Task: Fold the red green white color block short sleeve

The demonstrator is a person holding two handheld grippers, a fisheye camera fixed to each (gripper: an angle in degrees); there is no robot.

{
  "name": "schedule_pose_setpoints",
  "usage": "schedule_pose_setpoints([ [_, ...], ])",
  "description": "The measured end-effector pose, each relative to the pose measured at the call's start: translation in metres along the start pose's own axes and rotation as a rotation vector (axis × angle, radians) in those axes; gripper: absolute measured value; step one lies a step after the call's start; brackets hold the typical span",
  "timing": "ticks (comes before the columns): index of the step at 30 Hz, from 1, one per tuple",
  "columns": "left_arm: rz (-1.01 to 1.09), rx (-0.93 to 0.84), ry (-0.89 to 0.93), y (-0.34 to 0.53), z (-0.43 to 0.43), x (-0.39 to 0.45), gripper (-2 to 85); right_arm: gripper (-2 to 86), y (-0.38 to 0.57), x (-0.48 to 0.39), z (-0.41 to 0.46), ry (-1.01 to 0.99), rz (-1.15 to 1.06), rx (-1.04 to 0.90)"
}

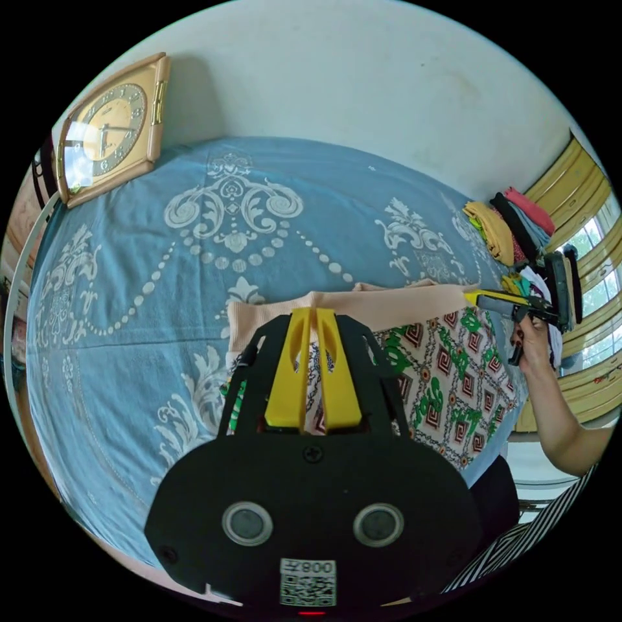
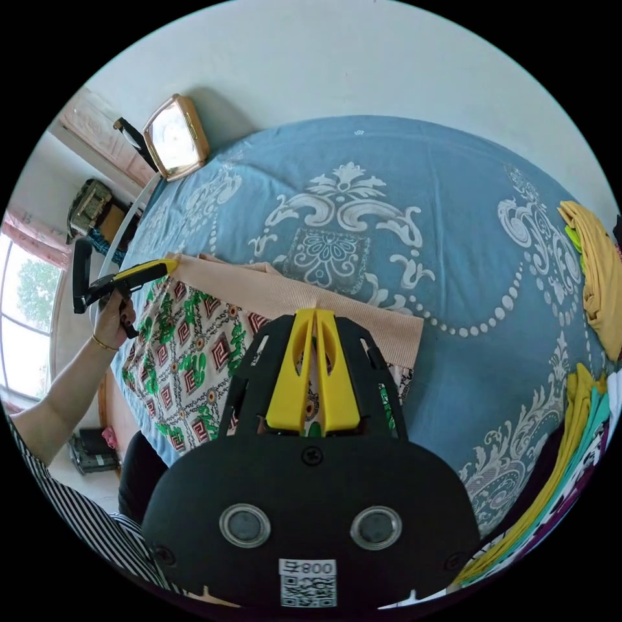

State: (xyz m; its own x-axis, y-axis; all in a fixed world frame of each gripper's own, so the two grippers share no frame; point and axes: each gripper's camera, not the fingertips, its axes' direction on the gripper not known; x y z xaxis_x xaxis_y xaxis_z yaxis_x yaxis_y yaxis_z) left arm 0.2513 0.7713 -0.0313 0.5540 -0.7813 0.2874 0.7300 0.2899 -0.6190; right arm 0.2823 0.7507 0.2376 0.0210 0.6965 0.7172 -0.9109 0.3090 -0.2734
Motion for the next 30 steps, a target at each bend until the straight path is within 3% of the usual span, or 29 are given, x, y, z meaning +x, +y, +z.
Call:
schedule_pose_setpoints([
  [3, -0.014, -0.055, -0.019, 0.003, 0.026, -0.007, 4.0, 0.2, 0.005, 0.005, 0.008, -0.010, 0.002, -0.021],
  [10, -0.025, 0.058, 0.031, 0.028, 0.027, -0.021, 6.6, 0.1, 0.038, 0.030, -0.019, 0.001, 0.037, 0.088],
  [17, -0.078, 0.006, 0.053, 0.043, 0.070, -0.038, 7.0, 0.1, 0.047, 0.076, -0.001, -0.099, 0.110, 0.031],
  [21, -0.075, 0.056, 0.074, 0.049, 0.071, -0.040, 7.7, 0.2, 0.057, 0.089, -0.013, -0.032, 0.122, 0.068],
  [30, -0.119, 0.083, 0.136, 0.140, 0.060, -0.053, 8.9, 1.8, 0.178, 0.127, -0.041, -0.173, 0.139, 0.036],
])
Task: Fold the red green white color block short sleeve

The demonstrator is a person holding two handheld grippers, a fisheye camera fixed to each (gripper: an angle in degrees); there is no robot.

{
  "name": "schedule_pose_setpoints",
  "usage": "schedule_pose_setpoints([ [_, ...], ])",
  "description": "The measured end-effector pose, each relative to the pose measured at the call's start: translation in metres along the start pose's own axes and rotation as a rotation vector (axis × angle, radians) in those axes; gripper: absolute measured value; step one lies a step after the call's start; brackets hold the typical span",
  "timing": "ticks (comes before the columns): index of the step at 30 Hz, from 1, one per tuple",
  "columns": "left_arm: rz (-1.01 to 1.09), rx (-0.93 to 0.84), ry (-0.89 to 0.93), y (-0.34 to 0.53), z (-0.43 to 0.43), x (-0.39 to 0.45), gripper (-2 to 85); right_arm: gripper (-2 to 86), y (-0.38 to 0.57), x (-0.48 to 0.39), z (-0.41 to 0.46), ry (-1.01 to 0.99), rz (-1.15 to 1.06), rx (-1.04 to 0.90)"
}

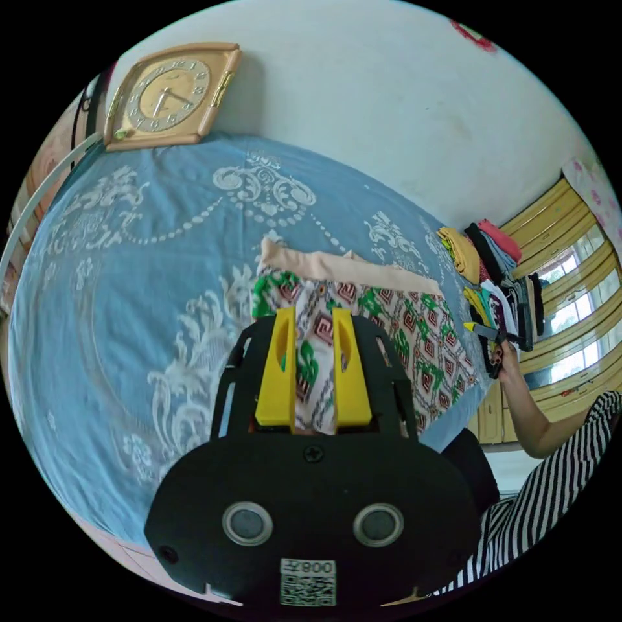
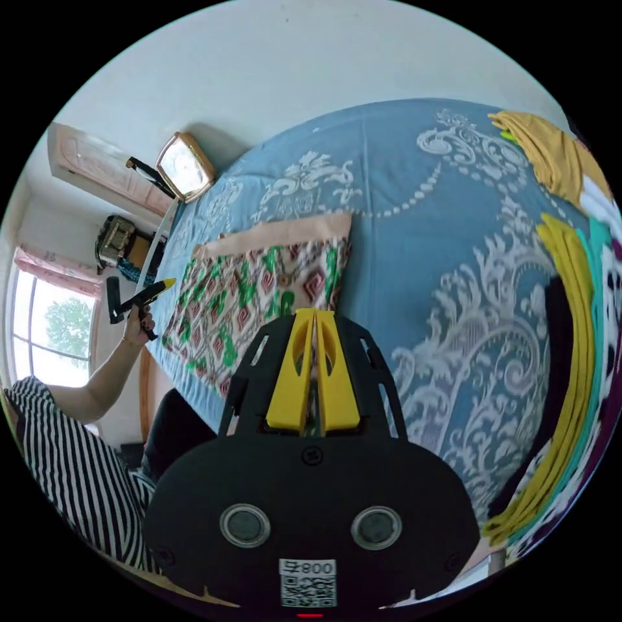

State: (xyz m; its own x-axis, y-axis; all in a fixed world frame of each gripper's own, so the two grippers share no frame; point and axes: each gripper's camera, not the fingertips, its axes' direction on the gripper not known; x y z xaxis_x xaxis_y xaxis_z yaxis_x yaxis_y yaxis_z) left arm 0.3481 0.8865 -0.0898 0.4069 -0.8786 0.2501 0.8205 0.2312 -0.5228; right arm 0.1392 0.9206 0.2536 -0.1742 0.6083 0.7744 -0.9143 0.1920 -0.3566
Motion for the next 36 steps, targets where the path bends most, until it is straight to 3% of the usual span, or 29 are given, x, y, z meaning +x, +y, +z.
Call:
schedule_pose_setpoints([
  [5, -0.040, -0.123, 0.057, 0.073, 0.023, 0.000, 8.5, 5.5, 0.073, 0.026, -0.005, -0.070, 0.118, -0.063],
  [8, -0.016, -0.200, -0.009, 0.101, 0.047, 0.005, 7.3, 6.7, 0.105, 0.046, -0.008, -0.129, 0.197, -0.042],
  [12, -0.056, -0.199, 0.005, 0.114, 0.056, 0.004, 7.8, 7.0, 0.123, 0.069, -0.005, -0.215, 0.241, -0.015],
  [18, 0.054, -0.192, 0.049, 0.142, 0.071, 0.053, 8.1, 2.0, 0.131, 0.113, 0.017, -0.296, 0.338, -0.027],
  [24, 0.322, -0.283, 0.215, 0.180, 0.139, 0.169, 8.8, 0.7, 0.159, 0.153, 0.018, -0.514, 0.447, 0.074],
  [28, 0.626, -0.346, 0.269, 0.208, 0.198, 0.284, 10.6, 0.6, 0.164, 0.166, 0.018, -0.591, 0.459, 0.105],
  [32, 0.890, -0.297, 0.112, 0.236, 0.238, 0.371, 11.2, 0.7, 0.157, 0.167, 0.017, -0.605, 0.423, 0.092],
  [36, 1.024, -0.316, -0.029, 0.258, 0.273, 0.408, 7.1, 1.0, 0.147, 0.167, 0.018, -0.618, 0.385, 0.072],
])
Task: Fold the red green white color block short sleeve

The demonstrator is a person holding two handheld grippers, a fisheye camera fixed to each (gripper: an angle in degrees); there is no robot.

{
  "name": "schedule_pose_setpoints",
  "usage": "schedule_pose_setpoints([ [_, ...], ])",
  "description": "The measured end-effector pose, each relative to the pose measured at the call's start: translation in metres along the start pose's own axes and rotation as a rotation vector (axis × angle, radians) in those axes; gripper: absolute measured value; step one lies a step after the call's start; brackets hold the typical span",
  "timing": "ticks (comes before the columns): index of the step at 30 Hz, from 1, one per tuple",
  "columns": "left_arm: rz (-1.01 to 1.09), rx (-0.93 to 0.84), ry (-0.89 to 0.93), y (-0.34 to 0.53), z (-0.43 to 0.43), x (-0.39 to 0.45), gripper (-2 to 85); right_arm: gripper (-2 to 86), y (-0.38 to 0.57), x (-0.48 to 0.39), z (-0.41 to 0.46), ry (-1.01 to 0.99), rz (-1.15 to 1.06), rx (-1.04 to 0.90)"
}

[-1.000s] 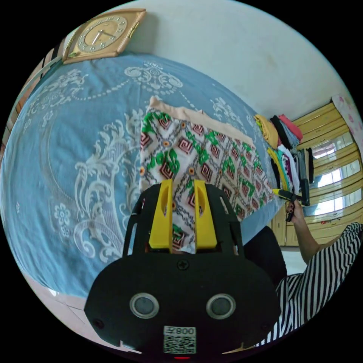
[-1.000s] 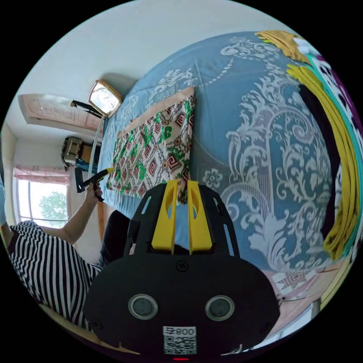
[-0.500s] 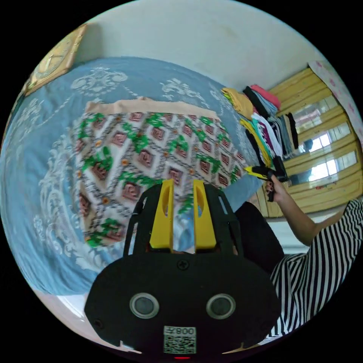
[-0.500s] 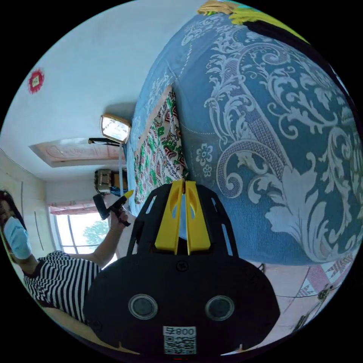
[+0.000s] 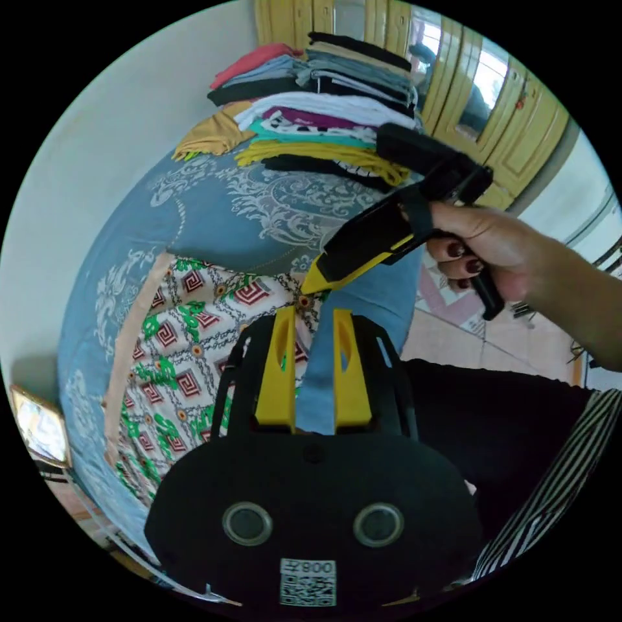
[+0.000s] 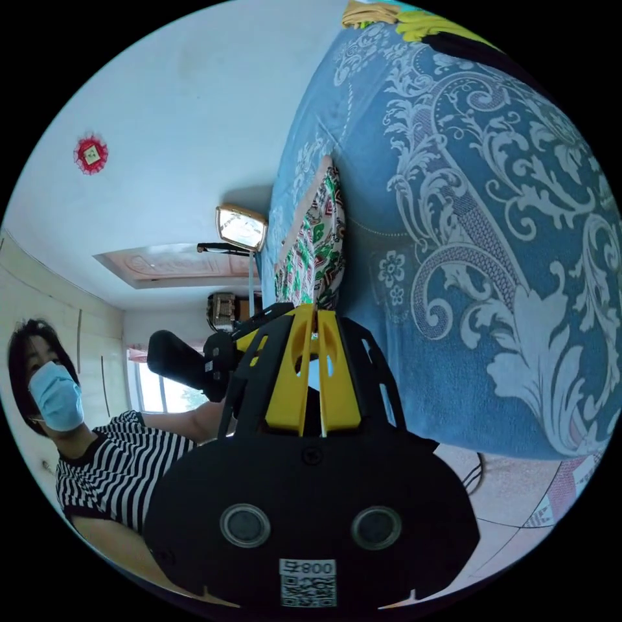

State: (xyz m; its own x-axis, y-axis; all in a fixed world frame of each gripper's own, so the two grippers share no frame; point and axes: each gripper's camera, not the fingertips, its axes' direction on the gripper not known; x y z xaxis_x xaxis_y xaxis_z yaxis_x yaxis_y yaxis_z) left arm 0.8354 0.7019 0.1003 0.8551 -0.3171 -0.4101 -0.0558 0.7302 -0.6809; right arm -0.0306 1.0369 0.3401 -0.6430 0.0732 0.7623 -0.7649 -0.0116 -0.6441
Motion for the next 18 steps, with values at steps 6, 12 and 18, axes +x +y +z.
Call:
schedule_pose_setpoints([
  [6, -0.110, 0.014, -0.063, 0.006, 0.010, 0.004, 2.0, 2.3, -0.017, -0.006, 0.000, 0.026, -0.071, -0.011],
  [12, -0.389, 0.149, 0.091, 0.044, -0.013, -0.038, 1.2, 7.4, -0.063, 0.003, 0.009, 0.003, -0.039, 0.006],
  [18, -0.550, 0.226, 0.202, 0.069, -0.020, -0.063, 1.0, 10.0, -0.122, -0.002, 0.040, -0.040, -0.003, -0.015],
])
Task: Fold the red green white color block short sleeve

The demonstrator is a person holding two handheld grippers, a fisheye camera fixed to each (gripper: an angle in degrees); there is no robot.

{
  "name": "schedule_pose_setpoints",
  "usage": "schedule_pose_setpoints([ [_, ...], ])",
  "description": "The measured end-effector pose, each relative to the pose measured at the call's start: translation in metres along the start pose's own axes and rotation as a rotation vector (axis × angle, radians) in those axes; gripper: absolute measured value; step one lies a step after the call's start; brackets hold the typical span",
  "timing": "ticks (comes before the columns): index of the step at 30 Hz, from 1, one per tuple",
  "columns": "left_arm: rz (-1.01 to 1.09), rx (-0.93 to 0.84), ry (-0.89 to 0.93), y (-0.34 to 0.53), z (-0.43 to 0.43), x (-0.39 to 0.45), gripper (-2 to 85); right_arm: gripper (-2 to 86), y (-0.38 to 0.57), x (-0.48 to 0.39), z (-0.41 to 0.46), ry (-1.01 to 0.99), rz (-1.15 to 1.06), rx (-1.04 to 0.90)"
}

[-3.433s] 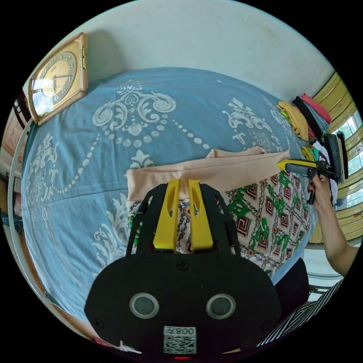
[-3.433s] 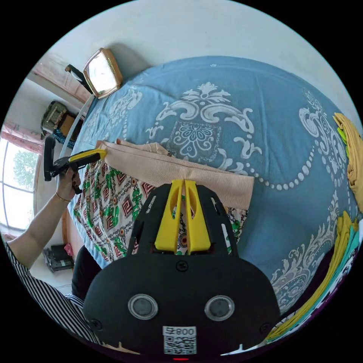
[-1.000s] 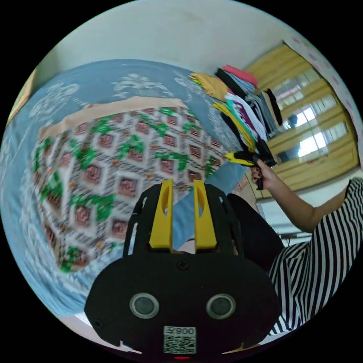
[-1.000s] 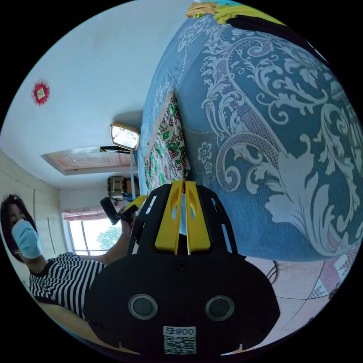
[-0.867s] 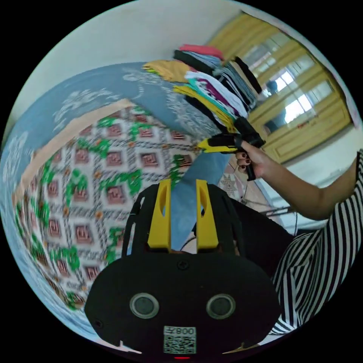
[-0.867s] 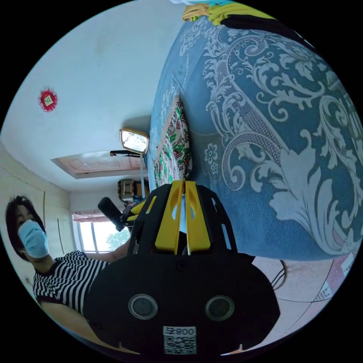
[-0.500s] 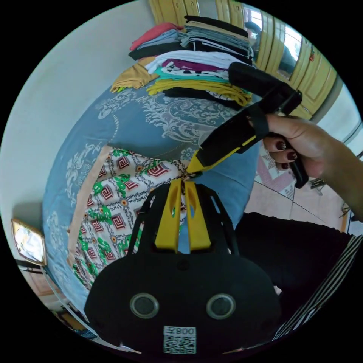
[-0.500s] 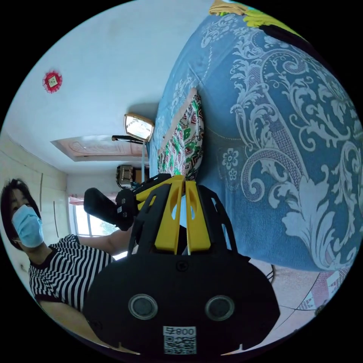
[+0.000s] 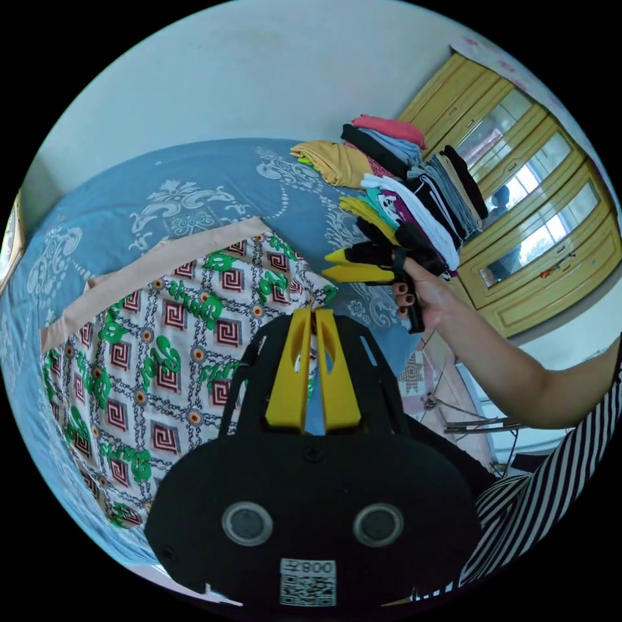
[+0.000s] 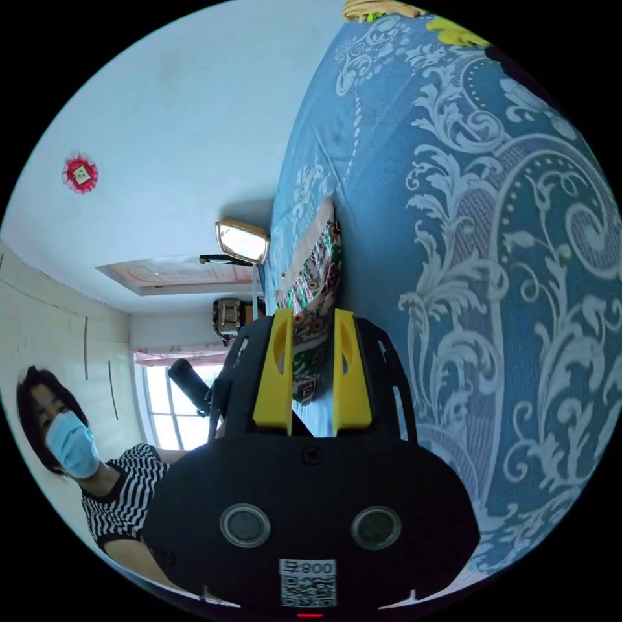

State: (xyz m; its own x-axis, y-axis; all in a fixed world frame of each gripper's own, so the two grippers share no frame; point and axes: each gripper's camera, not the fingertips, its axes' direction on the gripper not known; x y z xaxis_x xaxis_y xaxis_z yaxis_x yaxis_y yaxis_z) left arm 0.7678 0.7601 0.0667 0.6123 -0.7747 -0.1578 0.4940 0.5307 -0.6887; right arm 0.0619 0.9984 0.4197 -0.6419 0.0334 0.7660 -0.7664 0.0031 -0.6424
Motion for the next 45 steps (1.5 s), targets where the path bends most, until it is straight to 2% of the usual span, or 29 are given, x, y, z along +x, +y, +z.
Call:
schedule_pose_setpoints([
  [11, 0.041, 0.008, 0.049, 0.006, -0.023, 0.024, 1.0, 9.0, -0.076, -0.035, 0.071, 0.100, 0.013, -0.082],
  [24, 0.054, -0.004, 0.121, 0.002, -0.073, 0.037, 1.1, 1.4, -0.126, -0.096, 0.155, 0.160, 0.001, -0.117],
  [35, -0.032, 0.124, 0.198, 0.013, -0.209, 0.009, 1.0, 0.7, -0.130, -0.213, 0.216, 0.159, -0.130, -0.085],
  [45, -0.275, 0.311, 0.225, 0.083, -0.379, -0.069, 0.9, 0.5, -0.123, -0.371, 0.368, 0.247, -0.377, -0.204],
])
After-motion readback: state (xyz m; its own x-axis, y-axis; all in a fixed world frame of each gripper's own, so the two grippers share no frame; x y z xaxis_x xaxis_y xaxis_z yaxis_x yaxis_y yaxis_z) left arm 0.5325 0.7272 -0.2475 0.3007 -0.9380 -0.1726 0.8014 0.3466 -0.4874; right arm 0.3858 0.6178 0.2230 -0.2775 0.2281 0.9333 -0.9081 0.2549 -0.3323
